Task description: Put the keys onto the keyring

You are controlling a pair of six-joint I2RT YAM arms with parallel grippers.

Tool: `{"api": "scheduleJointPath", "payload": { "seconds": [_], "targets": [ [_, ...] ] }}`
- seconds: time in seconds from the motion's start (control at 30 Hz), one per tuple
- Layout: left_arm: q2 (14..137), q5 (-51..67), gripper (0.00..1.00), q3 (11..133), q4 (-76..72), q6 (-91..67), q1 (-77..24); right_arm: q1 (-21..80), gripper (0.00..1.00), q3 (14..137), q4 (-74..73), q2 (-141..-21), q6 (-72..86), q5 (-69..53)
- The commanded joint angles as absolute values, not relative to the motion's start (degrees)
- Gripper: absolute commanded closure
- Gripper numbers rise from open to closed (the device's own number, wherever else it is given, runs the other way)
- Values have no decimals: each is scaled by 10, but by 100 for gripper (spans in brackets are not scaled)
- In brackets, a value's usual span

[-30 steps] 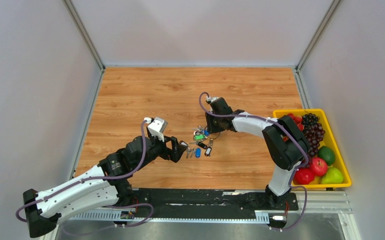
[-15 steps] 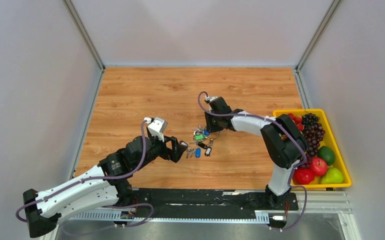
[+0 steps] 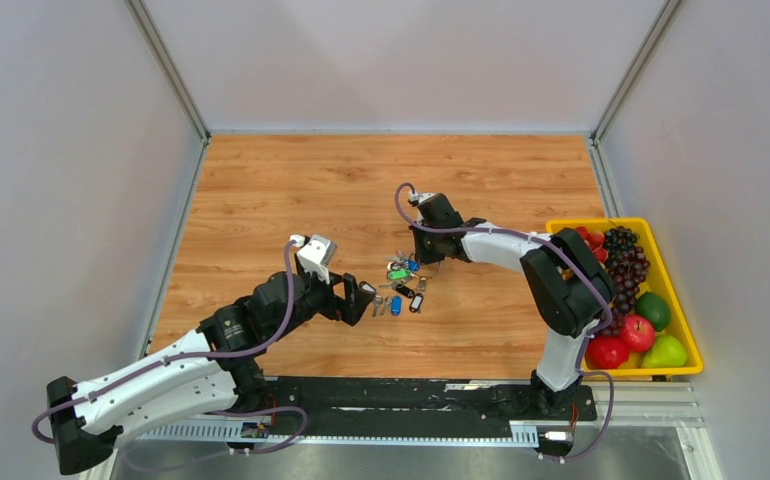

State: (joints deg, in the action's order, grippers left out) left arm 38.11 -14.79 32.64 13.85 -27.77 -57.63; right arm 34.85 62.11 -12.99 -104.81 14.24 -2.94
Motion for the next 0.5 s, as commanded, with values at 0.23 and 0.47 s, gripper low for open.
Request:
{"api": "scheduleJointPath", "payload": {
  "seconds": [0.23,0.47],
  "targets": [
    [370,-126,0,355,135,-276,-577,357,100,621,-155,-971,133,-22],
    [363,-122,0,399,166,-276,-577,362,100,640,-217,-886,132,-64]
  ]
}}
